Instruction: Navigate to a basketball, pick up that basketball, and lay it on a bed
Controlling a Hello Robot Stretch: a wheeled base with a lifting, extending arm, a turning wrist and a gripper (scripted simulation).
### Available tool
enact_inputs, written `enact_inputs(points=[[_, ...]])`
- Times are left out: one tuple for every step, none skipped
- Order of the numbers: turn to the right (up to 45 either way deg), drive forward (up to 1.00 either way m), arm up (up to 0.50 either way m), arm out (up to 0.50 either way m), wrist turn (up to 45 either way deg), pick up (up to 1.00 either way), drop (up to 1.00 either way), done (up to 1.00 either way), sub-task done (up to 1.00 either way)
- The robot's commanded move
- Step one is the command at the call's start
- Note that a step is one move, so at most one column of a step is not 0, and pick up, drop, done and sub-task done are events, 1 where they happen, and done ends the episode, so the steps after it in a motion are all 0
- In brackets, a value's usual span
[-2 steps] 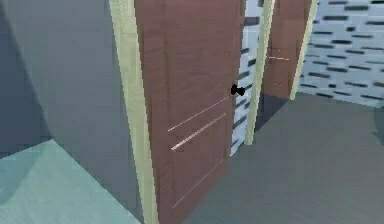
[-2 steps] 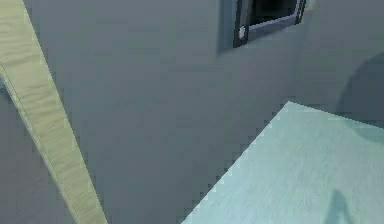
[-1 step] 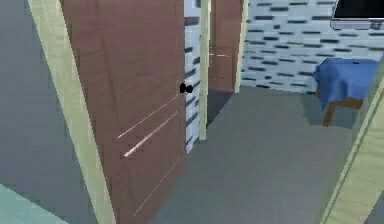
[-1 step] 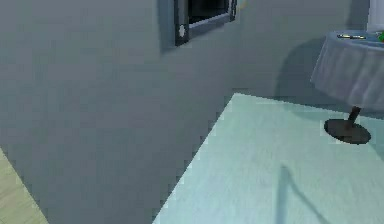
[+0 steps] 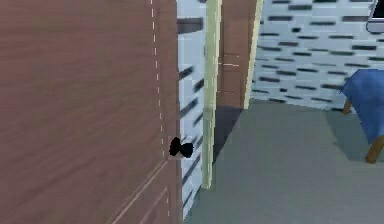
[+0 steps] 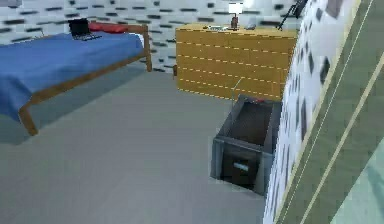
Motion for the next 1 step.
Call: enact_inputs(points=[[24.0, 0.00, 0.00, 0.00, 0.0, 0.00, 0.00, 0.00, 0.00]])
